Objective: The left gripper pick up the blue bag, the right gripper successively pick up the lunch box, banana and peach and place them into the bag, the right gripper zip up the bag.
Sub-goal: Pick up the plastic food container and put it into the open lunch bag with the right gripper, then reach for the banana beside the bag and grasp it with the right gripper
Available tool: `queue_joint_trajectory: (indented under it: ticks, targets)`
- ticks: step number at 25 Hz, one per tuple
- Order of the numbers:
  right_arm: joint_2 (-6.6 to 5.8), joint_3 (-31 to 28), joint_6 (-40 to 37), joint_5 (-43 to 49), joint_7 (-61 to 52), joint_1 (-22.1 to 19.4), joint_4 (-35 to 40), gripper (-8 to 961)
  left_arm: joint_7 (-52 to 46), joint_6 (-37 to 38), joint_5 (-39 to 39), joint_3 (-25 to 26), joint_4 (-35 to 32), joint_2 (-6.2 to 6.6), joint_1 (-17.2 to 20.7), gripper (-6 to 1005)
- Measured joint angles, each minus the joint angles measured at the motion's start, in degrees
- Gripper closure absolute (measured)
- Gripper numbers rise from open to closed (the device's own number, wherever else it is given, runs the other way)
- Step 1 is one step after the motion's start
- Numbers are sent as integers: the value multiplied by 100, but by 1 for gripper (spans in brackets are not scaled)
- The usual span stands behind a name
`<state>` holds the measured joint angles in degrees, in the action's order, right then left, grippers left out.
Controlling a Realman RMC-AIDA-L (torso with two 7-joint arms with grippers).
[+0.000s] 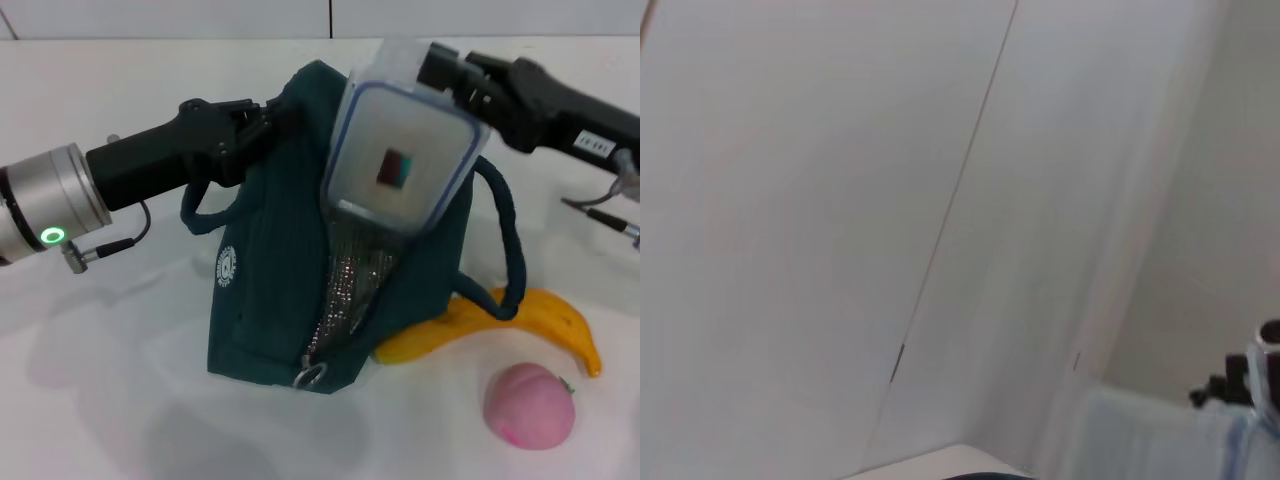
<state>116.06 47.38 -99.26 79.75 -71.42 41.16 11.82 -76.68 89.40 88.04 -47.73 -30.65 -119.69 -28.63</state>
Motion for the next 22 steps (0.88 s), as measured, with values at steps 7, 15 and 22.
queue_joint_trajectory:
  ticks: [7, 15, 22]
  targets:
    - [12, 124, 194, 9, -212, 86, -288, 767, 61, -139, -1, -7, 130, -3, -105, 954]
    - [-22, 354, 359, 15, -246, 1, -200, 758, 66, -142, -20, 21, 187, -3, -125, 954]
    - [-37, 407, 58, -28, -270, -426, 685, 679, 72, -152, -58, 19, 203, -2, -91, 954]
